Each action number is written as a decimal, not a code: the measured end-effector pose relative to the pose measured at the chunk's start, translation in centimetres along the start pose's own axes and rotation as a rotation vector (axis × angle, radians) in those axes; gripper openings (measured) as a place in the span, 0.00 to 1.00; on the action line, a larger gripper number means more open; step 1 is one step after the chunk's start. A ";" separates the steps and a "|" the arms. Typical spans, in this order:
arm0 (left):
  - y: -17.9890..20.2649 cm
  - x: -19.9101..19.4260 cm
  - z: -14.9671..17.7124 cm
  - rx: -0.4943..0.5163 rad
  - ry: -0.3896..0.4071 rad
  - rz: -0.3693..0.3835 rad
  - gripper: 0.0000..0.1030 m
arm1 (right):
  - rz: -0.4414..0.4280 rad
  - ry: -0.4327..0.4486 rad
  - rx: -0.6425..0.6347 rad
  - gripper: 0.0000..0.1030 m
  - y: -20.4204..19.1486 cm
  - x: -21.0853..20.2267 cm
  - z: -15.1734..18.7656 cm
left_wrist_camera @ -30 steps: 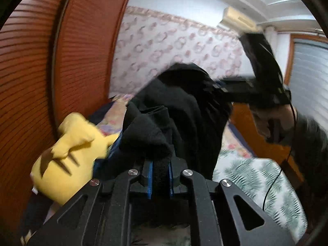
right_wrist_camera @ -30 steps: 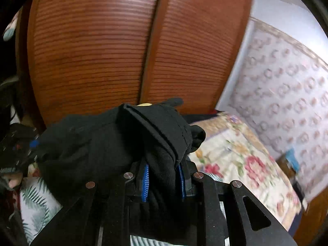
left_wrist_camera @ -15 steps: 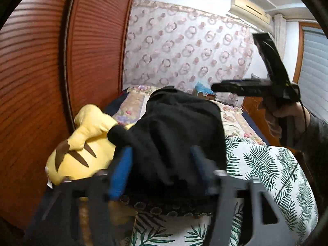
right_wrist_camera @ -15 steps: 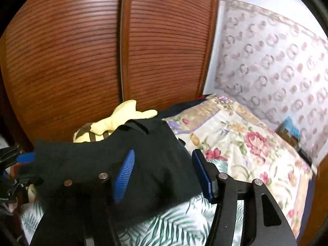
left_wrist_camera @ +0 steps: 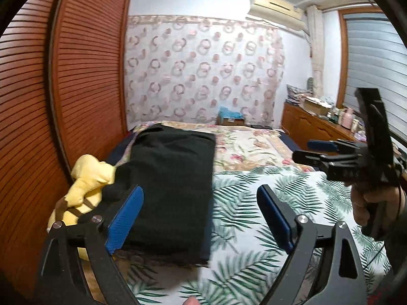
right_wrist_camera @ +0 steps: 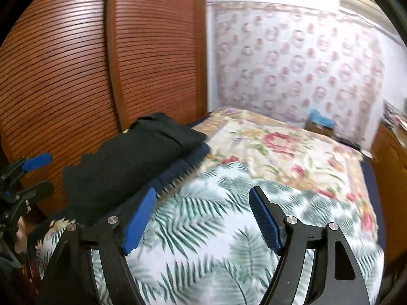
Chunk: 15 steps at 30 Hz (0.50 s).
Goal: Fold small clothes
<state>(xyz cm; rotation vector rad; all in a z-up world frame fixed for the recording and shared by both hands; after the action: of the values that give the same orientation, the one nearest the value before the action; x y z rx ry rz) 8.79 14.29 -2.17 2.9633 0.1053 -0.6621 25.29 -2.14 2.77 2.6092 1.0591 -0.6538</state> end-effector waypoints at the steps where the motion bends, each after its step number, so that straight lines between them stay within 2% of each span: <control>1: 0.6 0.0 0.1 0.005 0.000 0.010 0.88 | 0.022 0.010 0.007 0.75 -0.5 -1.4 0.5; 8: 4.9 -0.4 0.4 0.033 -0.004 0.080 0.88 | 0.143 0.066 0.085 0.75 -2.1 -6.0 3.0; 15: 8.4 -1.6 -0.2 0.074 0.008 0.109 0.88 | 0.231 0.124 0.161 0.75 -4.1 -10.0 4.4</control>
<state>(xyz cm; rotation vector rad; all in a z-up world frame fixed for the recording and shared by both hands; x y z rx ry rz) 8.15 5.87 -0.56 3.0154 -0.0816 -0.6536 14.68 -6.86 3.63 2.8862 0.7458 -0.5500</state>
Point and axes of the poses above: each gripper's, at about its wrist camera, not at the fingertips, and x roughly the way its jaws point, y to its right, z to its underside, the point moved 1 cm from there along x, roughly the way its jaws point, and after that the axes turned 1 degree about z, right-handed, at the moved point
